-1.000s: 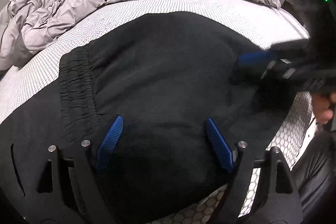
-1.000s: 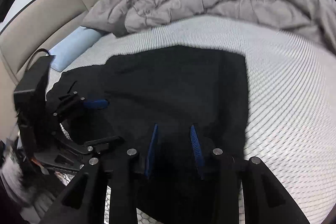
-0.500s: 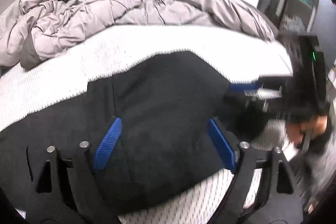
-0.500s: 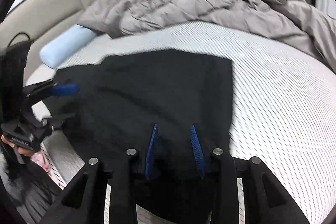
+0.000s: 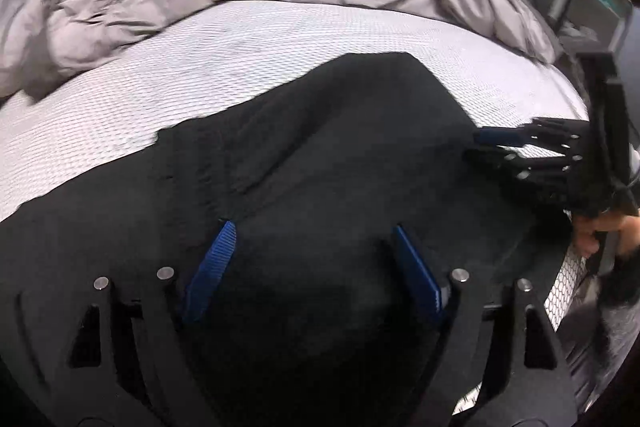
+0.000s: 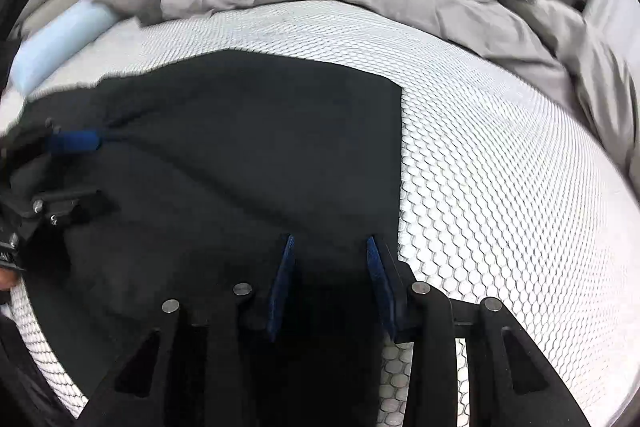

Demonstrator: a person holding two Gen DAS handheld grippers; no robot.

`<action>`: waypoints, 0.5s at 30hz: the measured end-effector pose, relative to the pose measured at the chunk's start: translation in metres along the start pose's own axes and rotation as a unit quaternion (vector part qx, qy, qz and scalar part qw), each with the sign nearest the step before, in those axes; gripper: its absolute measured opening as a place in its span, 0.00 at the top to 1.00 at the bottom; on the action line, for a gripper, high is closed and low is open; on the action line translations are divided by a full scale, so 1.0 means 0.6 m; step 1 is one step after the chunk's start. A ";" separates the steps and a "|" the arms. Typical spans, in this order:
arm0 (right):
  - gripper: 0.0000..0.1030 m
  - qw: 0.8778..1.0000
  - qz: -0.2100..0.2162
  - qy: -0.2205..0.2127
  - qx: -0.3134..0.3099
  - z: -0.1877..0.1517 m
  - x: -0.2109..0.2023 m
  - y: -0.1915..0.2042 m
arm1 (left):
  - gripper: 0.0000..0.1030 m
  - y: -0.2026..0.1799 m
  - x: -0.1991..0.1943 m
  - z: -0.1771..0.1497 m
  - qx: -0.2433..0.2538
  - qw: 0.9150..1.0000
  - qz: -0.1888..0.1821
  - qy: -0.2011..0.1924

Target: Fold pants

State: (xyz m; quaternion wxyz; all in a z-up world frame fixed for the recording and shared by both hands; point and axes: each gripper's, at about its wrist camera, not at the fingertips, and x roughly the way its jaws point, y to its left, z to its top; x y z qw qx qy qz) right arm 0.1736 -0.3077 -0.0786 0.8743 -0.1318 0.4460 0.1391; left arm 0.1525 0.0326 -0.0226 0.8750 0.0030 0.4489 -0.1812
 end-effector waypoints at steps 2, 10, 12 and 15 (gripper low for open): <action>0.63 1.000 0.020 -0.008 0.022 0.008 -0.016 -0.008 | 0.24 0.002 -0.031 0.010 -0.007 1.000 -0.024 -0.017; 0.58 0.995 0.098 -0.015 0.024 0.108 0.042 0.060 | 0.21 0.051 0.065 0.079 -0.067 0.998 0.013 0.006; 0.58 0.995 0.096 0.002 -0.008 0.113 0.070 0.080 | 0.21 0.053 0.065 0.077 -0.060 0.998 0.010 -0.001; 0.58 0.995 0.089 -0.003 -0.038 0.110 0.073 0.070 | 0.21 0.048 0.059 0.071 -0.052 0.999 0.015 -0.005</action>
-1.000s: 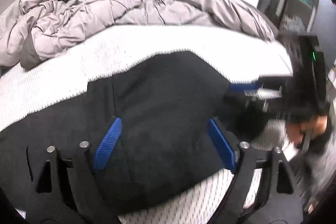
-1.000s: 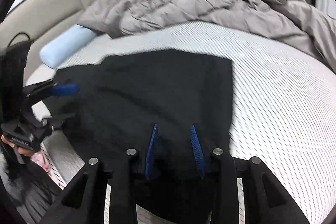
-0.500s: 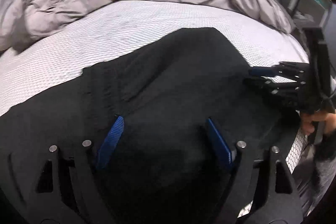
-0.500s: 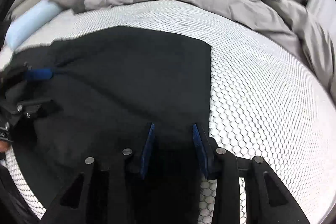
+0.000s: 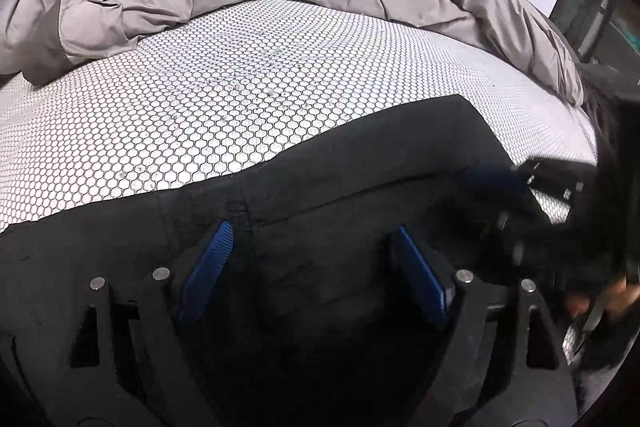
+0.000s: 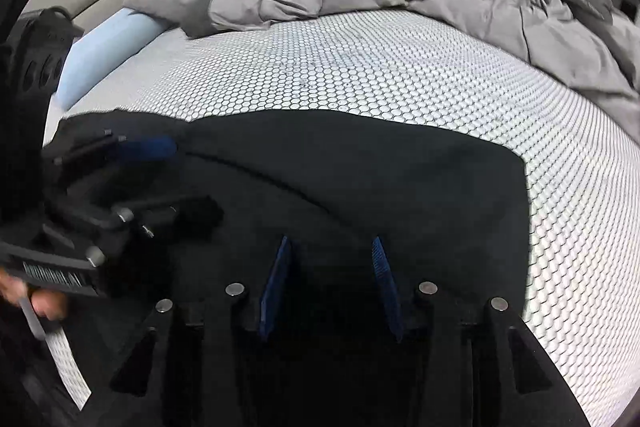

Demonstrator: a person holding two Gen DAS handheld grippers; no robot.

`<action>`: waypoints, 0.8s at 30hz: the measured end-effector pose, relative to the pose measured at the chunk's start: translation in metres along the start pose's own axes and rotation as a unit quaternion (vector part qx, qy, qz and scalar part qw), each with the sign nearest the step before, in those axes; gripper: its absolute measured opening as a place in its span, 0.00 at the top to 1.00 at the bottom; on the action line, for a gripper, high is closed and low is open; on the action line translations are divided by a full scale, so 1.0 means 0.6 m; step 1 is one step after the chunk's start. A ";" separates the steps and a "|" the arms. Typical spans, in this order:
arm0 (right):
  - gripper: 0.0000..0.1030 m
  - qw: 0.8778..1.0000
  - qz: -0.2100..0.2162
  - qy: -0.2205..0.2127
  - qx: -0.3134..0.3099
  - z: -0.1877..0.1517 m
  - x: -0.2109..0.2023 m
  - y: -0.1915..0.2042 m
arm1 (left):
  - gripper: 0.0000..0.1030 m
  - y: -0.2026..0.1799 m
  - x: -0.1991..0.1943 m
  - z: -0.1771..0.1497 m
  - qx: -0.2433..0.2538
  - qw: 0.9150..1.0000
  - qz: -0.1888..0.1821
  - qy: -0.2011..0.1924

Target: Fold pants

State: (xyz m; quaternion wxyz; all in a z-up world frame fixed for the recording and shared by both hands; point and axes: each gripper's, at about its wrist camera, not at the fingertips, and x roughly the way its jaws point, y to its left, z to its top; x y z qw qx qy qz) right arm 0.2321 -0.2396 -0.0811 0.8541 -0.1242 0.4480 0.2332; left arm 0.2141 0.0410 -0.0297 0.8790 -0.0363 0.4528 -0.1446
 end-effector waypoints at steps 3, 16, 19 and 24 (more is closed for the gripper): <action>0.58 0.997 -0.064 0.001 0.045 -0.016 -0.016 -0.047 | 0.21 -0.001 -0.001 -0.003 -0.004 1.000 0.016 0.002; 0.49 0.999 -0.035 0.000 -0.040 -0.081 -0.063 0.062 | 0.20 -0.021 -0.112 -0.121 0.005 0.999 0.032 -0.003; 0.42 0.997 -0.058 0.002 -0.048 -0.098 -0.070 0.054 | 0.12 -0.016 -0.097 -0.162 0.025 0.999 0.039 0.015; 0.38 0.995 -0.099 -0.012 -0.007 -0.137 -0.122 0.006 | 0.12 0.000 -0.160 -0.191 0.017 0.999 0.041 0.002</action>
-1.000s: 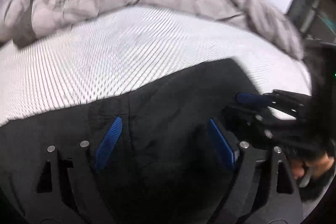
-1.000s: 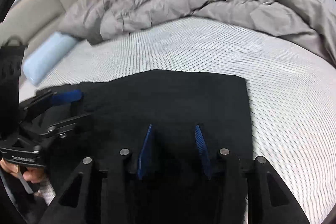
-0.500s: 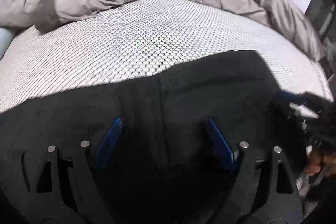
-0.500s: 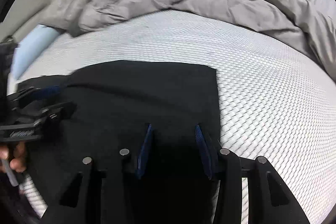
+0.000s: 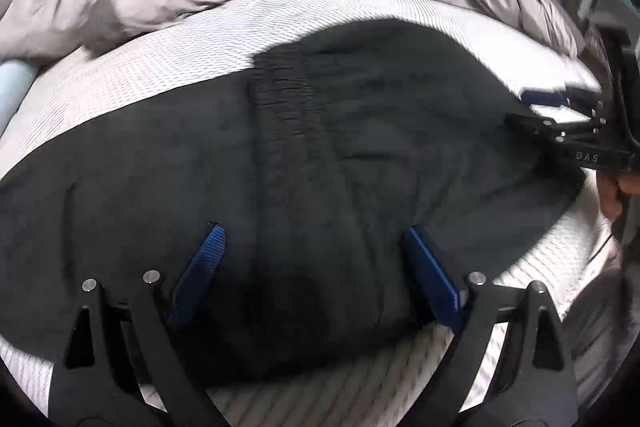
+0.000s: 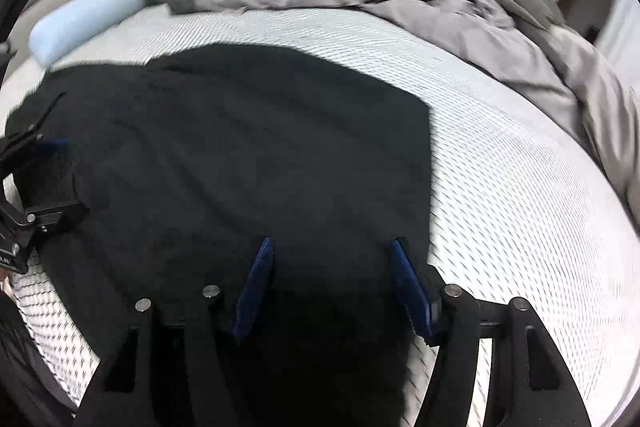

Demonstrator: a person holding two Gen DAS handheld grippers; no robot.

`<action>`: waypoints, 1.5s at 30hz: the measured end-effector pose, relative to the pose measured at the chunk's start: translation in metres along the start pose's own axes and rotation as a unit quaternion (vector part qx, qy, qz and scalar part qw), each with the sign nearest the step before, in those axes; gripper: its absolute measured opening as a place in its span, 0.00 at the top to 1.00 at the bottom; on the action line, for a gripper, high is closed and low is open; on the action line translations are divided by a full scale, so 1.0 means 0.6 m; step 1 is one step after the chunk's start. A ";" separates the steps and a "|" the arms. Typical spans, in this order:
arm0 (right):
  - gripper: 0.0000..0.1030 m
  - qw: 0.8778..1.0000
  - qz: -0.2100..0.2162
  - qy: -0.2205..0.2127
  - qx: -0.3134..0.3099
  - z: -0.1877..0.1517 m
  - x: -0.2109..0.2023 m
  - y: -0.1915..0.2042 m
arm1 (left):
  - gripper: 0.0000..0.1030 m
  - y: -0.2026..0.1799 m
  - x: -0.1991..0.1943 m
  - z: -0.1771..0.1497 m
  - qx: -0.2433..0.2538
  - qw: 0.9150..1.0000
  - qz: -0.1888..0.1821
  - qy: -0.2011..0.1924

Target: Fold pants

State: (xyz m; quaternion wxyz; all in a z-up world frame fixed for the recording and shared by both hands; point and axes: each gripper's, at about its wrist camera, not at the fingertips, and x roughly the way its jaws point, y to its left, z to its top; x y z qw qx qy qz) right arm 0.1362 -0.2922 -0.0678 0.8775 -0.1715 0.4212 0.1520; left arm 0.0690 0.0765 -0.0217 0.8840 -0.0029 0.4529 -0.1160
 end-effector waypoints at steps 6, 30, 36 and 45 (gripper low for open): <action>0.04 0.981 0.088 -0.102 0.142 -0.054 -0.099 -0.060 | 0.06 0.161 -0.125 -0.032 -0.183 0.980 0.039 -0.068; 0.02 0.967 0.136 -0.095 0.193 -0.105 -0.103 -0.111 | 0.97 0.378 -0.131 -0.125 -0.482 0.857 0.121 -0.140; 0.02 0.968 0.121 -0.105 0.195 -0.092 -0.112 -0.112 | 0.98 0.189 -0.220 -0.008 -0.333 0.910 0.104 -0.226; 0.02 0.969 0.100 -0.127 0.187 -0.091 -0.137 -0.114 | 0.41 -0.211 -0.035 0.153 -0.083 0.981 -0.170 -0.042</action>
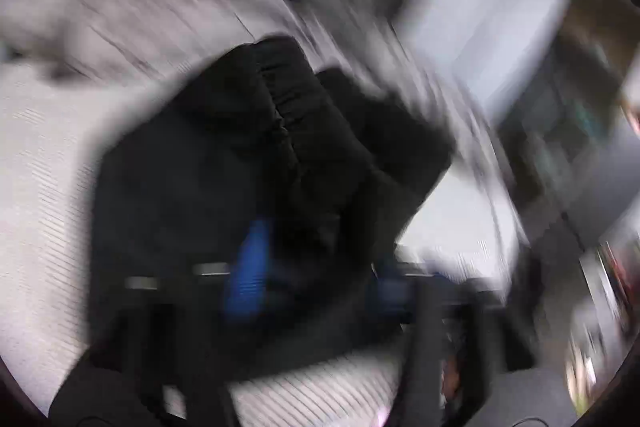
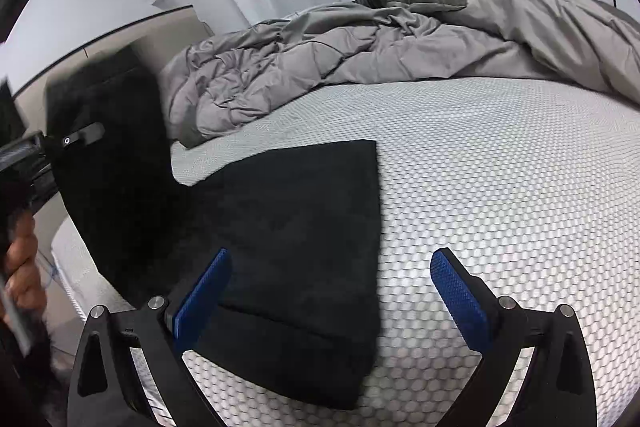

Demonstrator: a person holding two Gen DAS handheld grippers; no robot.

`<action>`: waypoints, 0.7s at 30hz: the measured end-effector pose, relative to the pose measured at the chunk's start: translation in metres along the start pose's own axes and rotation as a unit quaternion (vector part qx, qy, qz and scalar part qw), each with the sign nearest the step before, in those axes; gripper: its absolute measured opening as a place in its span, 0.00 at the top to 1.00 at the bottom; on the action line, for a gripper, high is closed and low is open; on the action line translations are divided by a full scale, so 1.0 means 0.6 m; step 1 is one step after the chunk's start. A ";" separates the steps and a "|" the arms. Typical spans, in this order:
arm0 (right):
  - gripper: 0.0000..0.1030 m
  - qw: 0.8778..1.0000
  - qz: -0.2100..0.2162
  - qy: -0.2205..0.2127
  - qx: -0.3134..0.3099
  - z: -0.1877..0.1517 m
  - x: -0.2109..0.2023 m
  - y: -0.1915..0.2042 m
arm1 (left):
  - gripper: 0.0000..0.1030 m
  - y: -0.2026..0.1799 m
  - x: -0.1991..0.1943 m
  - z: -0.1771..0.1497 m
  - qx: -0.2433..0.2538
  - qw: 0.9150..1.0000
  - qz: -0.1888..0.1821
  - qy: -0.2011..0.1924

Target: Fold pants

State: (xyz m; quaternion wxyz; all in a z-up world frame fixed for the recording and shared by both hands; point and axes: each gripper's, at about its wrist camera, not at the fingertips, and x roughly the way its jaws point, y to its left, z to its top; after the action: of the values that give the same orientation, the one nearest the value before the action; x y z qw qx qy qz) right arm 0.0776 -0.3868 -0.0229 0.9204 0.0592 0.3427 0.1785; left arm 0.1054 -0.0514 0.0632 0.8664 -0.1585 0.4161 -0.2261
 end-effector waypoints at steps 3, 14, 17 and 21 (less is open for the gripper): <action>0.02 1.000 -0.026 0.010 0.014 -0.007 -0.001 -0.030 | 0.41 -0.045 0.064 -0.051 0.050 0.995 -0.008 0.092; 0.05 0.993 0.057 0.036 0.095 -0.010 -0.002 -0.082 | 0.24 0.083 -0.017 -0.034 0.011 0.994 0.108 -0.027; 0.21 0.985 0.131 0.048 0.099 0.000 0.010 -0.055 | 0.24 0.139 -0.017 -0.038 -0.024 0.986 0.160 -0.022; 0.59 0.978 0.177 0.073 0.080 0.009 0.032 -0.009 | 0.24 0.190 0.004 -0.034 -0.047 0.984 0.172 -0.006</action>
State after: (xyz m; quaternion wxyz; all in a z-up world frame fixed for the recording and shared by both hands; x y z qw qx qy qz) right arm 0.0961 -0.3846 -0.0314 0.8390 0.1790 0.4068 0.3140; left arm 0.1203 0.0419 -0.0035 0.8865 -0.1265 0.4420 -0.0526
